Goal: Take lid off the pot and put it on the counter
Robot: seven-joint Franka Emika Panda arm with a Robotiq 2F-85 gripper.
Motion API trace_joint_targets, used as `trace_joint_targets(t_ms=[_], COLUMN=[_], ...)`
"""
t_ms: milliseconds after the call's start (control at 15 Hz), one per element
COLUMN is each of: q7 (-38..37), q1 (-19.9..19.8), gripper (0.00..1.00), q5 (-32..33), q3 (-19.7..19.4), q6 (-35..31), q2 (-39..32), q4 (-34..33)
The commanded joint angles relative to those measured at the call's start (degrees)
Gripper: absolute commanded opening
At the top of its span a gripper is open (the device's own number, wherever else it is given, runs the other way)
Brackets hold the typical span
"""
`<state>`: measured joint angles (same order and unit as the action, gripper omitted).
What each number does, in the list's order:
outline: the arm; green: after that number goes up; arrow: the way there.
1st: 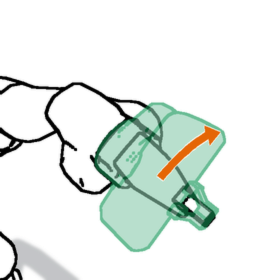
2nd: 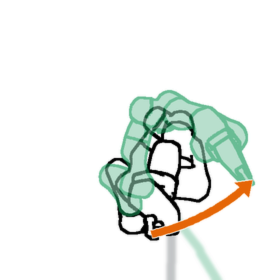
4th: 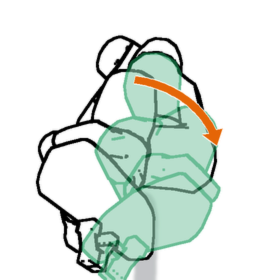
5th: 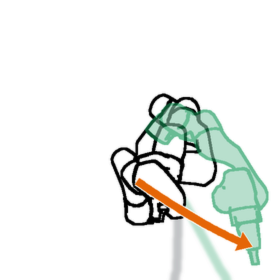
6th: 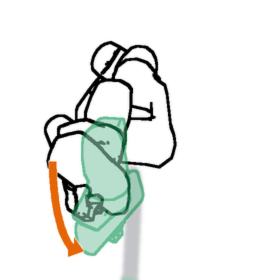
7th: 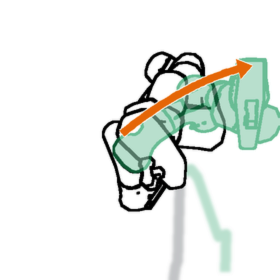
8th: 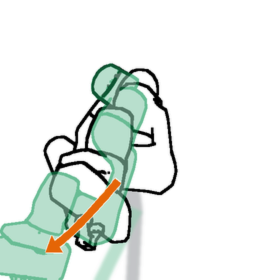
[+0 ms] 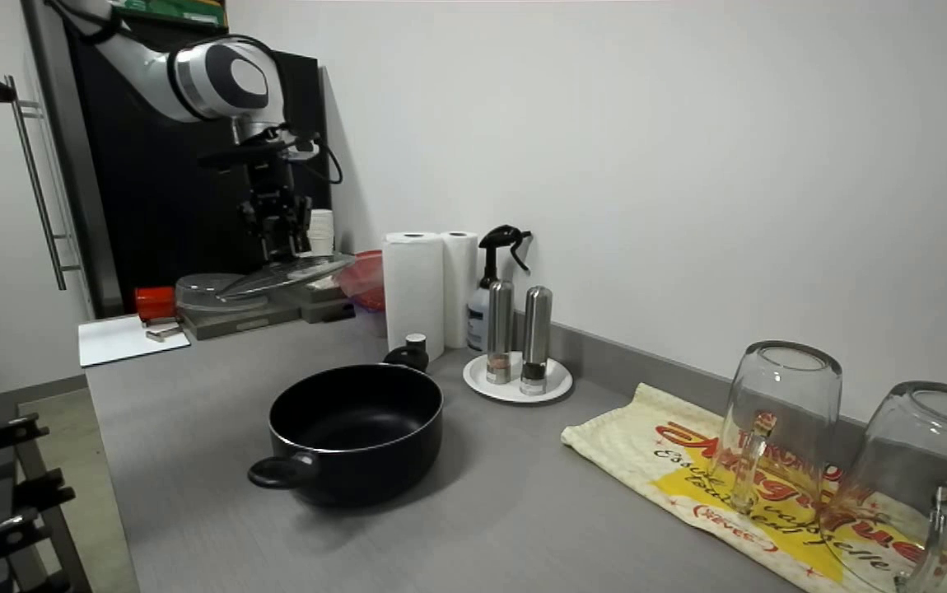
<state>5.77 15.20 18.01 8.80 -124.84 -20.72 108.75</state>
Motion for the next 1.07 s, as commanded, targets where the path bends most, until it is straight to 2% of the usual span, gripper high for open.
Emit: trace_joint_targets(t_ms=[0, 333, 667, 1000], q7=[-1.79, -0.23, 1.55, 1.72], q1=[2.71, 4.41, 2.11, 0.25], gripper=[0.25, 0.25, 0.25, 0.25], q5=[1.59, 0.27, -2.8, -5.23], q3=[1.34, 1.63, 1.45, 1.49], q6=[-2.65, -7.25, -9.05, -8.06], q2=[-4.81, -11.74, -20.43, -26.38], q4=[-5.76, -9.54, -11.11, -12.63])
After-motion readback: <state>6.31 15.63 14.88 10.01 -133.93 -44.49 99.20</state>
